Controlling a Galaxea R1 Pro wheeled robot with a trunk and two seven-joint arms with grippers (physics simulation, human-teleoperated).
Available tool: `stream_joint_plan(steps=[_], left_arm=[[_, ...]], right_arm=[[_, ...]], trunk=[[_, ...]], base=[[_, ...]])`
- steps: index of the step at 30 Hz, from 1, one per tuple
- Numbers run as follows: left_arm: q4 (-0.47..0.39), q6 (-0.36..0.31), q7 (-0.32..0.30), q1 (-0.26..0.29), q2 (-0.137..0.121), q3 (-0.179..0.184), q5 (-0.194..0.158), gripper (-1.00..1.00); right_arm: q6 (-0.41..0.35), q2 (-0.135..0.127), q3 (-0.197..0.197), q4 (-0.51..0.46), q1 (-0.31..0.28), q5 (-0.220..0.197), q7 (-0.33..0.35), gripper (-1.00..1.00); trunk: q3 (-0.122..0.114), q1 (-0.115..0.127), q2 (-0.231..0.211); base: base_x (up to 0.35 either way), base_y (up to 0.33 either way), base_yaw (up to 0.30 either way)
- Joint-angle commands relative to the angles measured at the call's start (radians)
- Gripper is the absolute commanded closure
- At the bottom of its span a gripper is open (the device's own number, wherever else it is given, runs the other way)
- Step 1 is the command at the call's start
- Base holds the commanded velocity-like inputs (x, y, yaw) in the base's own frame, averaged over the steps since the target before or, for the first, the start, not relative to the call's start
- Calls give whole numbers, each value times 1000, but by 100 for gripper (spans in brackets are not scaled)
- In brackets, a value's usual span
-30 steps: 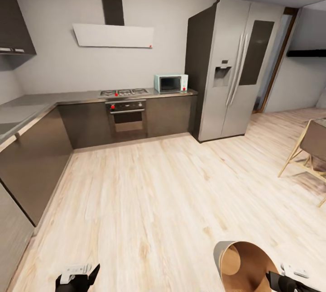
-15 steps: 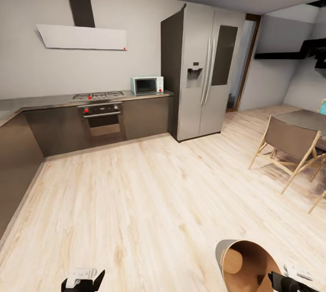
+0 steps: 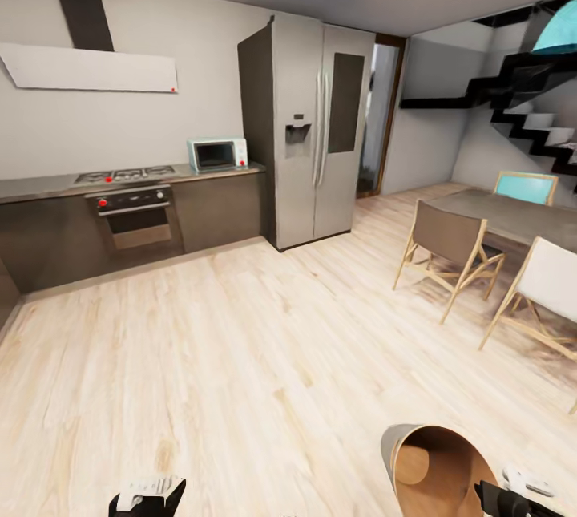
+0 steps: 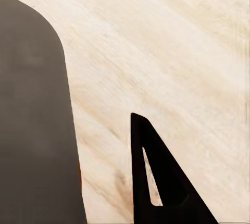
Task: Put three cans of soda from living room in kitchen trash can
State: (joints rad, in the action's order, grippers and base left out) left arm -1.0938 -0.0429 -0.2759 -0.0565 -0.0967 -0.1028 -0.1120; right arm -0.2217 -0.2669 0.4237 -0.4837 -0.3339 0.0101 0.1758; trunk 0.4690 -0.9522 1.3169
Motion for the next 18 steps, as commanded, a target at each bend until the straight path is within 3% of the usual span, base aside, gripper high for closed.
stream_joint_plan(steps=[1,7,11,18], left_arm=[[0,0,0,0,0,0,0,-100],[0,0,0,0,0,0,0,-100],[0,0,0,0,0,0,0,-100],[0,0,0,0,0,0,0,-100]], right_arm=[[0,0,1,-1,0,-6,0,100],[-1,0,2,-1,0,-6,1,100],[0,0,38,-1,0,-6,1,100],[-1,1,53,-1,0,-3,3,100]], trunk=[[-1,0,0],[-6,0,0],[-9,0,0],[-14,0,0]], base=[[-130,-305,-228],[-128,-305,-228],[-127,-305,-228],[-120,-305,-210]])
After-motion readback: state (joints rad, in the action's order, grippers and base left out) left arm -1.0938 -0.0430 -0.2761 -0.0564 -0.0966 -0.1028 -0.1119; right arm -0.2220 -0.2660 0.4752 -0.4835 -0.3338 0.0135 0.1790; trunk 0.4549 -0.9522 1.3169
